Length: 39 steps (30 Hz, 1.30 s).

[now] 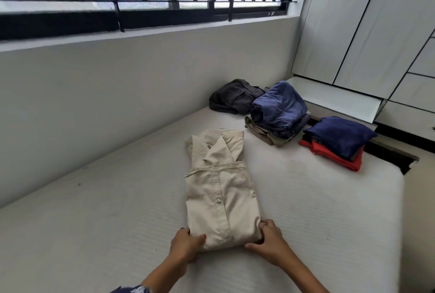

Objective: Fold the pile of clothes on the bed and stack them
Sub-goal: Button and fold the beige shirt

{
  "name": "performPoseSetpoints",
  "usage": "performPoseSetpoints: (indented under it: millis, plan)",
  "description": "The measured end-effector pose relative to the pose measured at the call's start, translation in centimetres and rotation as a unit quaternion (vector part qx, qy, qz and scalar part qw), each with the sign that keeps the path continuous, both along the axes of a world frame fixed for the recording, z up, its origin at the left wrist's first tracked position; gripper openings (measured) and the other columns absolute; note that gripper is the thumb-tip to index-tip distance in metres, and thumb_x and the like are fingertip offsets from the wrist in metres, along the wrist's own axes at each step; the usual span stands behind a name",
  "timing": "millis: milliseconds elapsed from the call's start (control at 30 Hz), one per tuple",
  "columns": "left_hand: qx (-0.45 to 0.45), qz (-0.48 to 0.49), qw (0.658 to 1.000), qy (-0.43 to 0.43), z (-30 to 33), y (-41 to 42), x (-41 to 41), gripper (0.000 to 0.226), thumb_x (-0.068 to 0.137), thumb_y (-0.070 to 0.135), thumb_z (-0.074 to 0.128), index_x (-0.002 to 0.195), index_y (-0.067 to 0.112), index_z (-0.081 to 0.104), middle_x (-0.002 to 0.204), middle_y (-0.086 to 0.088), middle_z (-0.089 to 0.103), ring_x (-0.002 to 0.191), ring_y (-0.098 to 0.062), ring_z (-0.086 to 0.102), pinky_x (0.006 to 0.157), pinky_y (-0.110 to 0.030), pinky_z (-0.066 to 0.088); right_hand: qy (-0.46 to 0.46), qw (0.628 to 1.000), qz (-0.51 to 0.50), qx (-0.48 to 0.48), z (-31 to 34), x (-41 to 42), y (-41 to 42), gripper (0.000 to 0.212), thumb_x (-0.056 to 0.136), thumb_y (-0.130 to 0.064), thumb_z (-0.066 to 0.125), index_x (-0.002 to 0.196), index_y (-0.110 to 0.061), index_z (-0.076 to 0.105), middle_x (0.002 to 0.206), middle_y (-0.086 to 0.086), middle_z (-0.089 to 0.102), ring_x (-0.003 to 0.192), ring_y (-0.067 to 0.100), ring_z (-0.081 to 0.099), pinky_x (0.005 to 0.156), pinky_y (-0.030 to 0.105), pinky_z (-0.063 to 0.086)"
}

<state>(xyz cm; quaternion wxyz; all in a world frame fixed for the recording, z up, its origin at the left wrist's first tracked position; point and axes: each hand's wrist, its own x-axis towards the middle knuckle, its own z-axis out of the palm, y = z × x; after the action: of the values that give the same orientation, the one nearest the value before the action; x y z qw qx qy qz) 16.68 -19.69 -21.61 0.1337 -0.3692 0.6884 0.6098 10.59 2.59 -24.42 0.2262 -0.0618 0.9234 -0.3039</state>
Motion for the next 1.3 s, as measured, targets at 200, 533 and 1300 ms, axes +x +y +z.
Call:
performPoseSetpoints:
  millis: [200,533,1300]
  plan:
    - [-0.013,-0.023,0.997,0.069,2.4,-0.6,1.9,0.062,0.077,-0.007,0.067,0.121,0.022,0.035,0.107,-0.014,0.054,0.07,-0.034,0.068,0.061,-0.041,0.06,0.07,0.994,-0.024,-0.079,2.4,2.3,1.6,0.022,0.076,-0.023,0.075,0.087,-0.026,0.056,0.084,-0.01,0.061,0.074,-0.001,0.053,0.062,0.009,0.04]
    - [0.15,-0.177,0.973,0.008,7.8,-1.0,9.8,0.027,0.085,-0.005,0.064,0.111,-0.01,0.058,0.094,-0.025,0.067,0.067,-0.024,0.069,0.062,-0.023,0.056,0.133,0.983,0.112,-0.056,6.4,13.2,5.8,0.085,0.075,-0.012,0.065,0.136,-0.051,0.02,0.08,-0.008,0.057,0.073,-0.002,0.055,0.07,0.008,0.04]
    - [0.2,0.007,0.977,0.078,11.8,-6.9,-10.7,0.046,0.09,0.05,0.055,0.079,0.005,0.06,0.056,-0.011,0.066,0.038,-0.012,0.061,0.038,-0.014,0.046,0.036,0.95,-0.041,-0.309,12.5,-12.6,-1.7,0.013,0.091,-0.013,0.063,0.096,-0.001,0.065,0.084,0.003,0.064,0.076,0.01,0.057,0.063,0.019,0.045]
